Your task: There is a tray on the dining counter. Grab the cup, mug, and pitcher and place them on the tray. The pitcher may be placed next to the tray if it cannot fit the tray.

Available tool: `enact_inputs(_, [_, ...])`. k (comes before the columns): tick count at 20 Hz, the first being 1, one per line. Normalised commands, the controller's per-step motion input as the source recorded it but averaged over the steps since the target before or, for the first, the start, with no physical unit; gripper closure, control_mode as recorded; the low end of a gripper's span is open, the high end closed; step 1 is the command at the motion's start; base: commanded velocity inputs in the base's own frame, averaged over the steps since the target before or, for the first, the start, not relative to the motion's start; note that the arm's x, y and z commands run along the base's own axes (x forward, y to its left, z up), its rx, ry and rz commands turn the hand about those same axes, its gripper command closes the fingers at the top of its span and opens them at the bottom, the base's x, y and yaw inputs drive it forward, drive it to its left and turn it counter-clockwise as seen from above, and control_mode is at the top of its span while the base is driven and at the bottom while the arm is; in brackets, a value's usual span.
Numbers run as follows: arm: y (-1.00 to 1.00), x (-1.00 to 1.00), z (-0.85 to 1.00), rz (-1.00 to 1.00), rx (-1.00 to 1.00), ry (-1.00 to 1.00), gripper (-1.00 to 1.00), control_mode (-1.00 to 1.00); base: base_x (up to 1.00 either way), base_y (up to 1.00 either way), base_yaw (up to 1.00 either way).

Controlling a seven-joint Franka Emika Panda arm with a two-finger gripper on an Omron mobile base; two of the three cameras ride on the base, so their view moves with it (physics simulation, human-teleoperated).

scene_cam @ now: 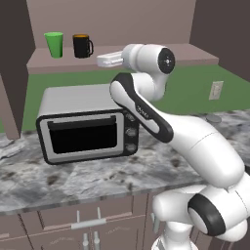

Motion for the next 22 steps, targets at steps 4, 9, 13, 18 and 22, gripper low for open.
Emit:
enact_inputs(4, [0.00, 0.04, 0.00, 0.00, 0.00, 0.00, -1.00, -1.00, 0.00, 0.00, 0.00])
enact_inputs(9, [0.00, 0.01, 0.00, 0.00, 0.00, 0.00, -1.00, -1.00, 0.00, 0.00, 0.00])
enact_inputs(13, [0.00, 0.03, 0.00, 0.00, 0.00, 0.00, -1.00, -1.00, 0.00, 0.00, 0.00])
enact_inputs(18, [0.00, 0.05, 0.00, 0.00, 0.00, 0.00, -1.00, -1.00, 0.00, 0.00, 0.00])
enact_inputs(22, [0.00, 0.03, 0.00, 0.00, 0.00, 0.00, -1.00, -1.00, 0.00, 0.00, 0.00])
